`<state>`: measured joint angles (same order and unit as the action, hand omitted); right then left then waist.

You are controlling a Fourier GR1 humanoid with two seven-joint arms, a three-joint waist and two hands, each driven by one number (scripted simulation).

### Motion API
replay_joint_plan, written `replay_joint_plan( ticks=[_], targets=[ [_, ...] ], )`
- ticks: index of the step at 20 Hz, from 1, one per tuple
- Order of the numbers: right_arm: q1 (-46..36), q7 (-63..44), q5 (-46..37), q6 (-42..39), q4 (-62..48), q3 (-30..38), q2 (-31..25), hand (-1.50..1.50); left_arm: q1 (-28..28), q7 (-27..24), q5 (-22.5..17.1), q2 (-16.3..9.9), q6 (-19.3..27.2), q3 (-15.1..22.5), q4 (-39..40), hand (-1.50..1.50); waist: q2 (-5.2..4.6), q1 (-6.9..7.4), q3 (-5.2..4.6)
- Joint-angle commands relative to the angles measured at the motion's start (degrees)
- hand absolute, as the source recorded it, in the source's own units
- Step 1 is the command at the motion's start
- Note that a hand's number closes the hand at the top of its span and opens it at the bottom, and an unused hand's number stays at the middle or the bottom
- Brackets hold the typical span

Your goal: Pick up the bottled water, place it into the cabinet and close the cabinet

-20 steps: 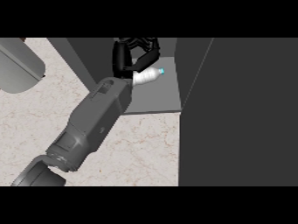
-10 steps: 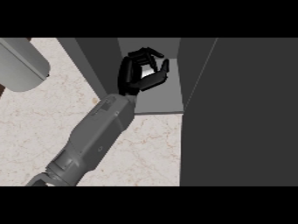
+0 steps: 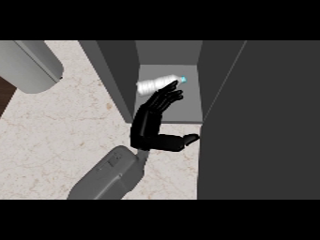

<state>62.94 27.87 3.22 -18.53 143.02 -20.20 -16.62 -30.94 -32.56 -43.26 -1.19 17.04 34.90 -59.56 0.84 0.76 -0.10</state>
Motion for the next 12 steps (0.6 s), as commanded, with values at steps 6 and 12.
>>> replay_joint_plan(
  ticks=[6, 12],
  targets=[
    [4.4, -1.2, -5.0, 1.7, 8.7, -1.6, -2.2, -1.50, 25.0, -3.4, 2.4, -10.6, 4.6, 5.5, -22.6, -1.50, 0.26, 0.68, 0.00],
    [-1.5, -2.4, -10.6, -4.3, 8.7, -2.5, -11.0, 1.50, 33.9, -5.4, 1.0, -19.9, -0.7, 4.6, -32.9, -1.50, 0.23, 2.81, -0.17]
  ],
)
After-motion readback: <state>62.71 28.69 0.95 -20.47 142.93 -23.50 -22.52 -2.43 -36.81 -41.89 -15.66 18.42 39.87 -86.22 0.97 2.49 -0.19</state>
